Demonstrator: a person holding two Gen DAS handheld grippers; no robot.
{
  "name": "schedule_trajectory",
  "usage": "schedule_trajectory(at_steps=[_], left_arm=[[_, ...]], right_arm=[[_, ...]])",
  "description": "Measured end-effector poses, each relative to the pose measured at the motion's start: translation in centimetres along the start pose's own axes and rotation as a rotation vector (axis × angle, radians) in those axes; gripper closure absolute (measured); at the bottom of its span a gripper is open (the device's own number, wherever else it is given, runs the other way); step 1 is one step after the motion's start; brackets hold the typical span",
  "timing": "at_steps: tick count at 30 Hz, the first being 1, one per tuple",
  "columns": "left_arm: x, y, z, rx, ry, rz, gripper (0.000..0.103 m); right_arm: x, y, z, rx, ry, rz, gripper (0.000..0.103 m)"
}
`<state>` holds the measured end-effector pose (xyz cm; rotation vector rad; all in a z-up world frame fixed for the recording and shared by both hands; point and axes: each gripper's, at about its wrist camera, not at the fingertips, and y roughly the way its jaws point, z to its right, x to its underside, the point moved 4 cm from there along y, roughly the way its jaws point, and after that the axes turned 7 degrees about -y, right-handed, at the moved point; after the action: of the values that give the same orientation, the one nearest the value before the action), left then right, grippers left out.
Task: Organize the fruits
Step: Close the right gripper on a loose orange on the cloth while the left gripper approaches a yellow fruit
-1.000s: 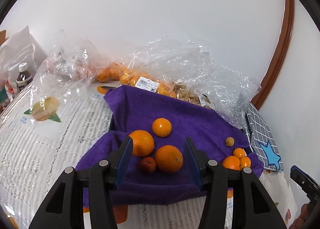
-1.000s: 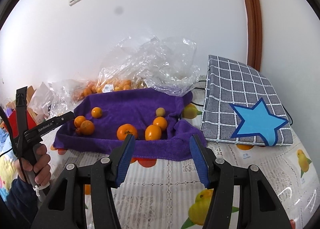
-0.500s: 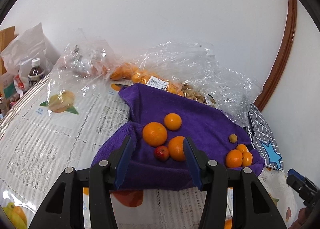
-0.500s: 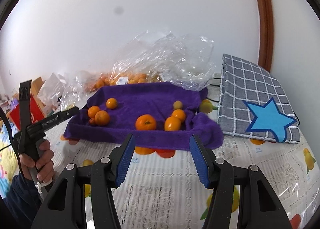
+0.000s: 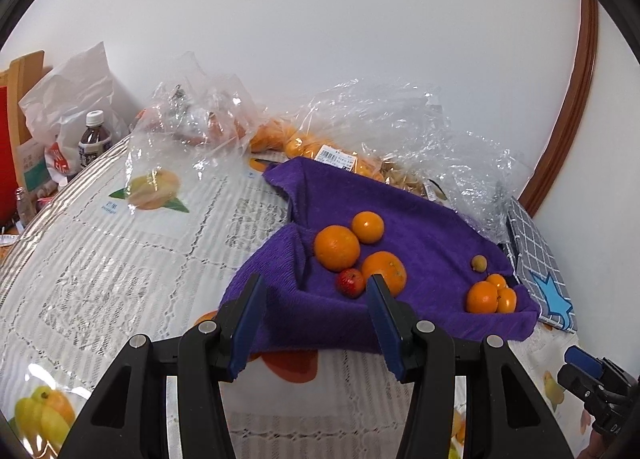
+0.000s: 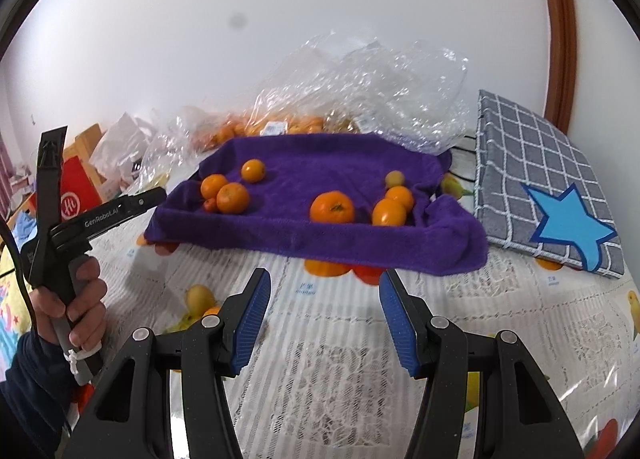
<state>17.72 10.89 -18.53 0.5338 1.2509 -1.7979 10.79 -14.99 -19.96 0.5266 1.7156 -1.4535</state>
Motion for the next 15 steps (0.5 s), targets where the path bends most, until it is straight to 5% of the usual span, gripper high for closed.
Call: schedule_trajectory(at_steps=[15], left_arm=[[0.5,-1.5,-2.0,-0.051,-0.034,0.0,0.053]], right_arm=[[1.2,1.2,-3.9,-0.088,-0.033,-0.038,0.055]])
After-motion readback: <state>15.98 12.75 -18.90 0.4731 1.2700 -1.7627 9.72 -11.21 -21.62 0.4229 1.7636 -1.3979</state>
